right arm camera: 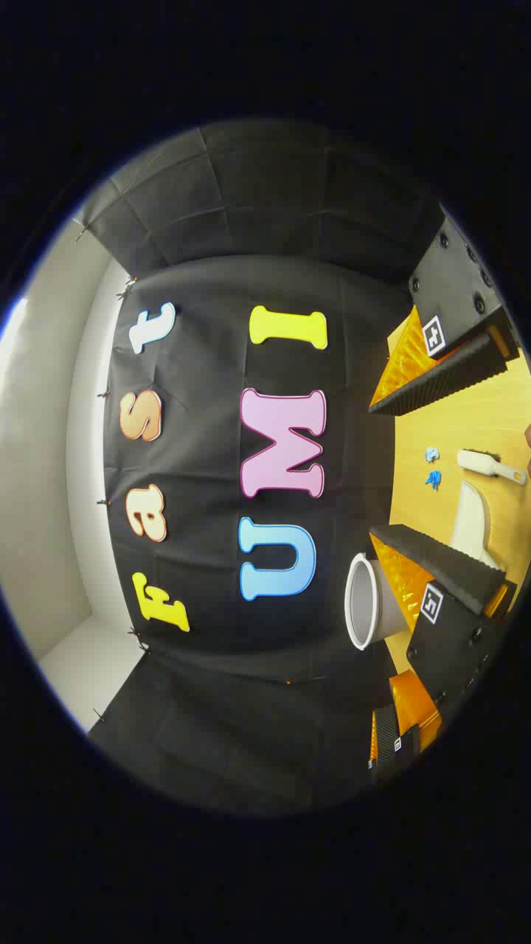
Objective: Pick up the small broom and dustpan from the desktop, sweep the trash into the dustpan with the broom, and then empty the trash into the garbage bin.
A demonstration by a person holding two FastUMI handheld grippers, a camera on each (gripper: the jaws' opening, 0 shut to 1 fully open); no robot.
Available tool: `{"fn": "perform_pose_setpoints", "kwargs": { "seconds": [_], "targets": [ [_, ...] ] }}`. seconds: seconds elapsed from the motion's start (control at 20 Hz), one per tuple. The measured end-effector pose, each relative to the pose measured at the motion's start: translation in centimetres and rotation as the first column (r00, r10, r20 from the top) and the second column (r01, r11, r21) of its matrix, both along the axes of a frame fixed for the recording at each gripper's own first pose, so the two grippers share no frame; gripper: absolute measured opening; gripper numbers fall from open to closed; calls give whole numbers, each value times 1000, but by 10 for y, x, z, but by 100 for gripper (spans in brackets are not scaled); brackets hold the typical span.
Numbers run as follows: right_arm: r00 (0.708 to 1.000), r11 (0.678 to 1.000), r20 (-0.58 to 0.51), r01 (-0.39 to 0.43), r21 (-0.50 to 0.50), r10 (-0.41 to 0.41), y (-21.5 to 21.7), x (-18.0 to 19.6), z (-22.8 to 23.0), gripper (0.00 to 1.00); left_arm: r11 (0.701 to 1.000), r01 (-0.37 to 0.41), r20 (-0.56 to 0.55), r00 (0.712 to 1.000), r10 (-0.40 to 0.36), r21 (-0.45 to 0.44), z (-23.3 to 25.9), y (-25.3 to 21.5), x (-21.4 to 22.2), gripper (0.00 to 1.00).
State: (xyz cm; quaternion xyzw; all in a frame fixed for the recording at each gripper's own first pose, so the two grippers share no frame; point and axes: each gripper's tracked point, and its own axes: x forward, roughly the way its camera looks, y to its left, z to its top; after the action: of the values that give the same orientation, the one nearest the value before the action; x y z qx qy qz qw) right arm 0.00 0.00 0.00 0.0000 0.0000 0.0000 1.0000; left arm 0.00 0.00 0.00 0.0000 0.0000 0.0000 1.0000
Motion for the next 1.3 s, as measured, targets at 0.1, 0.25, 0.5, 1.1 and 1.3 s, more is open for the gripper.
{"fn": "perform_pose_setpoints", "kwargs": {
  "seconds": [0.1, 0.25, 0.5, 1.1, 1.3],
  "targets": [
    [999, 999, -24, -48, -10, 48, 8, 6, -11, 95, 1000, -13, -4, 1000, 13, -12, 2, 5, 5, 79],
    [997, 998, -29, -70, -2, 70, 7, 14, -16, 94, 999, -37, 8, 999, 37, -32, 13, 9, 9, 80],
    [996, 997, -48, -76, 22, 77, 6, 22, -25, 95, 988, -144, 41, 989, 143, 47, 23, 24, 13, 79],
    [1000, 999, -11, 18, -47, -19, -2, 1, -19, 92, 997, -26, -3, 1000, 26, 78, 14, 1, 9, 75],
    [999, 999, -34, 14, -44, -16, 4, -9, -26, 91, 999, -16, -48, 999, 18, 50, -1, 2, 4, 75]
  ]
}}
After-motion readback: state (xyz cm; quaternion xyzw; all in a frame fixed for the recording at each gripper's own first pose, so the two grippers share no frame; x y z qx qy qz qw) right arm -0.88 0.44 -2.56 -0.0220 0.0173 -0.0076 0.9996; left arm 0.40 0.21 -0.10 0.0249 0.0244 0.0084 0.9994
